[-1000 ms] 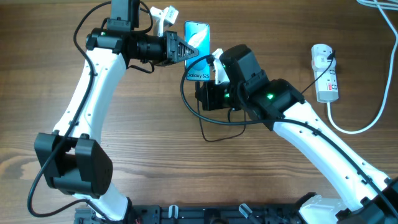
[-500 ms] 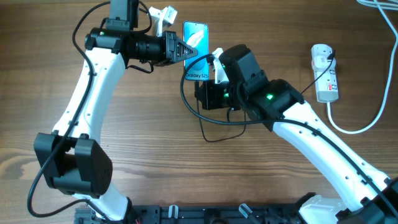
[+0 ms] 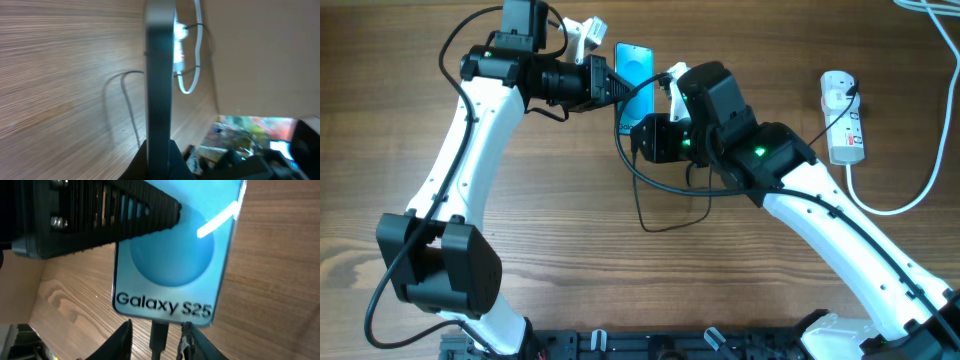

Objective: Plug charger to phone and switch on socket
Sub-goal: 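Lower the phone flat onto the table and open both grippers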

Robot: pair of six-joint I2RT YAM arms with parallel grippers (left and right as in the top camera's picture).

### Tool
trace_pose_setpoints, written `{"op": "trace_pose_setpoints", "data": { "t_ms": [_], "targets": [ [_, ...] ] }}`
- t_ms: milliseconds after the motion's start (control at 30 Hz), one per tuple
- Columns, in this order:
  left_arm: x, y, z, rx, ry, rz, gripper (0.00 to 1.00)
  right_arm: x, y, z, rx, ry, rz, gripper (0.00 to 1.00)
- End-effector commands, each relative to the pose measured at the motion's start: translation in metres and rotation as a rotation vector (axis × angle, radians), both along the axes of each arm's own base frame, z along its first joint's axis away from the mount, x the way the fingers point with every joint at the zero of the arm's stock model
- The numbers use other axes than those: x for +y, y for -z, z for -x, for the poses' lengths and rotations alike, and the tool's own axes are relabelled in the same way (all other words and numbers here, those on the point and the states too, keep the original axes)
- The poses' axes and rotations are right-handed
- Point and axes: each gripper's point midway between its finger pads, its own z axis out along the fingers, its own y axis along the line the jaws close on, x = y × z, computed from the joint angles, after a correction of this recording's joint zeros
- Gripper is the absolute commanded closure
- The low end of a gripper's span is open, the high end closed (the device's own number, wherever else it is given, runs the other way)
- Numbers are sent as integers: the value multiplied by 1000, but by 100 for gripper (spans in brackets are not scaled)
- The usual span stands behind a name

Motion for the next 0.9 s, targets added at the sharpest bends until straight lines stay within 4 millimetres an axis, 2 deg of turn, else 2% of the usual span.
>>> {"op": "trace_pose_setpoints", "data": {
  "t_ms": [0,67,133,167,233,267,300,367,467,700,867],
  "targets": [
    [18,16,-7,-24,-66,-151,96,-5,-19,10,-4,1,-23,39],
    [26,36,-4,35,-84,-214,96,-23,-14,13,63,106,-3,27],
    [24,56,3,102,-71,-229,96,-39,-7,13,120,173,19,22],
    [21,71,8,142,-58,-238,96,-50,0,14,156,200,40,19],
    [16,90,16,190,-36,-251,96,-62,8,18,200,224,71,15],
    [11,100,21,213,-19,-258,96,-67,11,21,217,232,82,4],
    [6,109,23,223,-4,-262,96,-69,13,22,228,236,89,1],
    [-9,128,27,227,31,-268,96,-71,16,25,243,236,101,0],
    [-25,151,20,274,6,-262,96,-78,21,29,266,260,137,0],
    [-31,191,6,334,-42,-255,95,-79,25,30,279,271,143,0],
    [-39,206,9,383,-28,-217,95,-78,24,27,268,269,135,1]
  ]
}}
